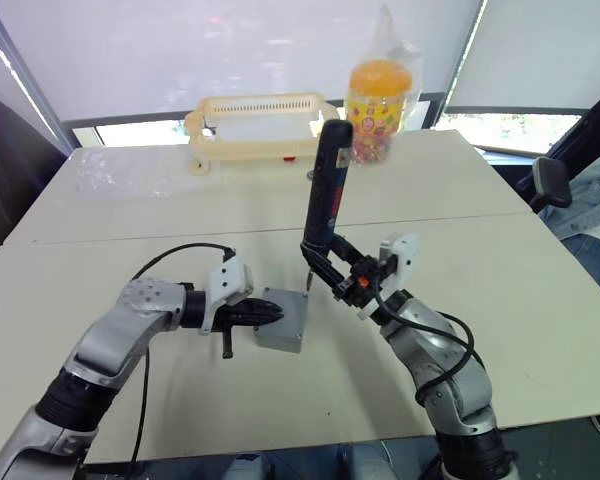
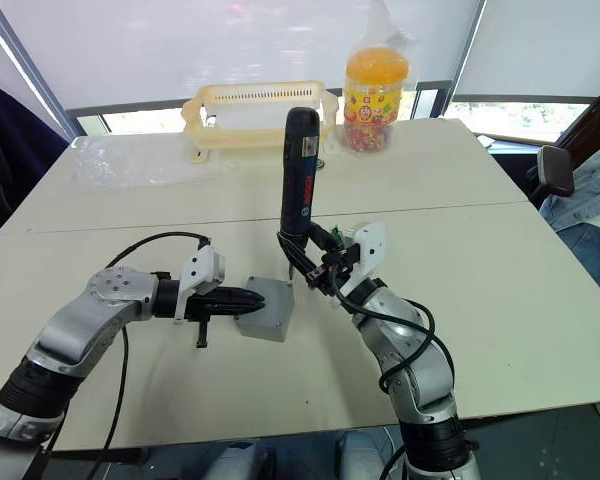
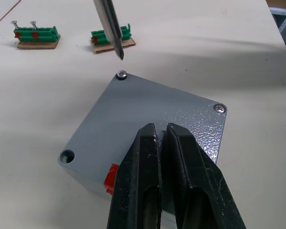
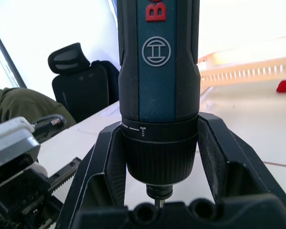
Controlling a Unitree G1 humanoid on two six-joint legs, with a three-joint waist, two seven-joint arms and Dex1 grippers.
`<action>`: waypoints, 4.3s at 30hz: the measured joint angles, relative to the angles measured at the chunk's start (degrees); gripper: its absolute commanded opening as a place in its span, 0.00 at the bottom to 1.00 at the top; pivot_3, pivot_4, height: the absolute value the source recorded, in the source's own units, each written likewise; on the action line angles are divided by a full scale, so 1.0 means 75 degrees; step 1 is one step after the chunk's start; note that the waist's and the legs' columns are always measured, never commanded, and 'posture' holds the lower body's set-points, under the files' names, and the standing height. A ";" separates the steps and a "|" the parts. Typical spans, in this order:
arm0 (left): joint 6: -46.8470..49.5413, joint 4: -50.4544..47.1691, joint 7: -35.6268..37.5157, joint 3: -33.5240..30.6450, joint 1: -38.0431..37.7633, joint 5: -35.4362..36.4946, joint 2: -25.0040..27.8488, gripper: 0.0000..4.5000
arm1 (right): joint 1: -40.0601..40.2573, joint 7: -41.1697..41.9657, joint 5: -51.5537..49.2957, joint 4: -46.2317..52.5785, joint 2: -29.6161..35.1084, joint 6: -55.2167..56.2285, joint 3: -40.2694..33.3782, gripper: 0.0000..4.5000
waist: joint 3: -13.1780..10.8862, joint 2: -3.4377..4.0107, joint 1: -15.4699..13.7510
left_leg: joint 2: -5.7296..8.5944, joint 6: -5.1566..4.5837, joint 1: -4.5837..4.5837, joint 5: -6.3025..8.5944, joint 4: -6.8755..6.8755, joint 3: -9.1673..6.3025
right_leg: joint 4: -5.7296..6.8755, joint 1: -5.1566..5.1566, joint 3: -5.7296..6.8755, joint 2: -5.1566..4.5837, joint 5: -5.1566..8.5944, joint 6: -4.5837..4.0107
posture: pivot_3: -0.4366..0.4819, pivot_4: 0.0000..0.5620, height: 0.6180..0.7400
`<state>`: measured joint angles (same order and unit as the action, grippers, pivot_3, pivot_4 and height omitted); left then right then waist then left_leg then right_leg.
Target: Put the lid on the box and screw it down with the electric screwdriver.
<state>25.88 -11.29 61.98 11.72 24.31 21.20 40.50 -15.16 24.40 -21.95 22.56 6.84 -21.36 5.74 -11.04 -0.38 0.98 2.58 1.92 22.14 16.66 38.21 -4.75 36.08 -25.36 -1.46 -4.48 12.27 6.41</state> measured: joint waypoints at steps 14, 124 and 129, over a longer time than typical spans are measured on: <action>0.0018 -0.0177 -0.0048 -0.0034 -0.0186 -0.0058 -0.0018 0.08 | 0.0030 0.0097 0.0128 -0.0293 0.0023 0.0273 0.0111 0.38 | 0.0001 0.0000 0.0003 | -0.0005 0.0000 -0.0018 0.0000 0.0000 -0.0004 | 0.0002 0.0015 -0.0001 0.0000 0.0000 0.0000 | 0.48 0.27 1.00; 0.0181 -0.0299 -0.0541 -0.0034 -0.0574 -0.0264 -0.0047 0.08 | 0.0311 0.0780 0.1238 -0.2474 -0.0203 0.3579 0.0948 0.38 | 0.0170 -0.0038 0.0030 | -0.0037 -0.0037 -0.0311 0.0027 -0.0081 -0.0028 | -0.0026 0.0274 0.0003 0.0006 0.0106 -0.0059 | 0.48 0.27 1.00; 0.0196 -0.0298 -0.0488 -0.0032 -0.0599 -0.0277 -0.0005 0.08 | 0.0310 0.0838 0.1262 -0.2743 -0.0281 0.3808 0.0984 0.38 | 0.0197 -0.0050 0.0041 | -0.0055 -0.0037 -0.0367 0.0027 -0.0150 -0.0026 | -0.0075 0.0316 0.0002 0.0021 0.0130 -0.0061 | 0.48 0.27 1.00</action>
<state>27.35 -13.52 58.32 11.48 19.82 19.12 40.46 -12.84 30.69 -12.48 1.99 4.74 7.20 13.12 -9.57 -0.75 1.29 2.17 1.64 19.38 16.86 37.09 -4.94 35.52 -22.99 -1.44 -4.33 13.25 5.96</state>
